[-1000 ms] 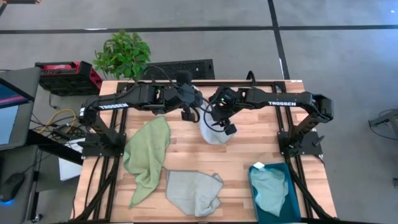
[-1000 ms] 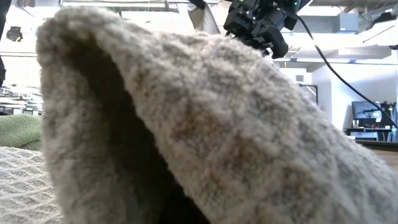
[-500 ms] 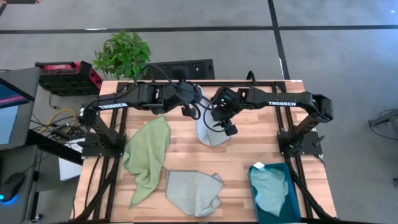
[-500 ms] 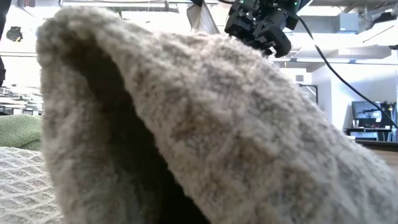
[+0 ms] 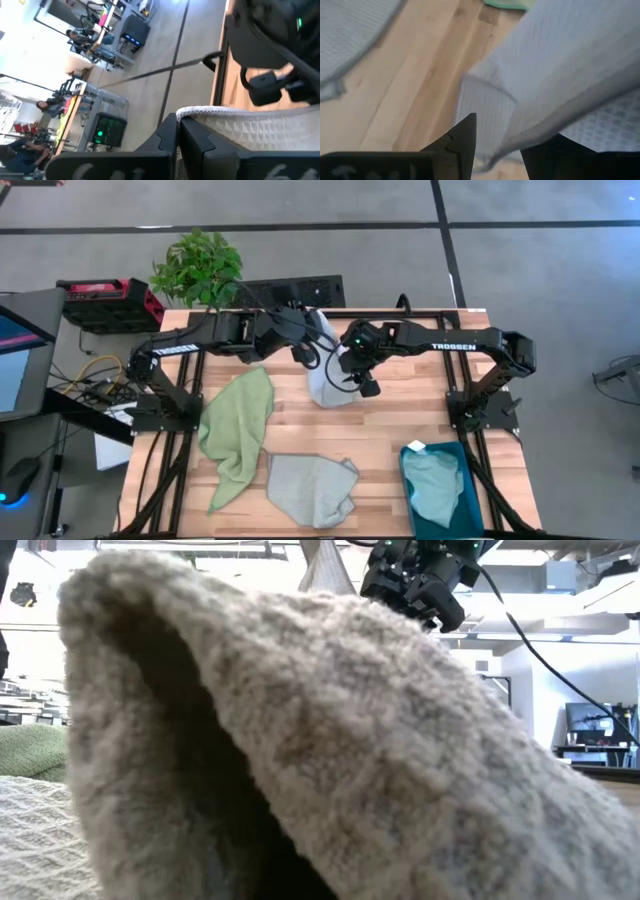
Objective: Fold microfiber towels
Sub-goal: Fold the top gray microfiber towel
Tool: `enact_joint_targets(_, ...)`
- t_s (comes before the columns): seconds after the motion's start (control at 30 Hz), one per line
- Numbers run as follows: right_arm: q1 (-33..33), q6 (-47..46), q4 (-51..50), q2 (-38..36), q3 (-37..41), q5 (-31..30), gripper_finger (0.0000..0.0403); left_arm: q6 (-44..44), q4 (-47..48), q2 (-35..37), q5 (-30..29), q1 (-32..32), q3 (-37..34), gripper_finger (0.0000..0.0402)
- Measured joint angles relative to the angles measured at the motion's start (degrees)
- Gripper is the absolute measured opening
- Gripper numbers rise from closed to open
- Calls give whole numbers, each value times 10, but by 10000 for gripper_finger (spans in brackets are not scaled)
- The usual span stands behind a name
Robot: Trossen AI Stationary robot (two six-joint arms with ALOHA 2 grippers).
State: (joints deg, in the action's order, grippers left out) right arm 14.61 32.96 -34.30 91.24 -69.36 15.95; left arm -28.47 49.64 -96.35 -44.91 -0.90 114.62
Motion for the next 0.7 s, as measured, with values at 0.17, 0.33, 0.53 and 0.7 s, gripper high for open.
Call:
enact_joint_targets(0.17, 0, -1, 12, 0, 0, -25, 146, 0, 11, 1, 5, 6, 22, 0)
enact_joint_targets(0.33, 0, -1, 17, 0, 0, -25, 74, -3, 11, 1, 5, 7, 28, 0)
enact_joint_targets(0.53, 0, 1, 7, -2, 0, -27, 16, 1, 26, 0, -18, 6, 28, 0)
enact_joint_targets(0.7, 0, 5, -30, -33, 0, -107, 6, 31, 71, 0, -27, 2, 28, 0)
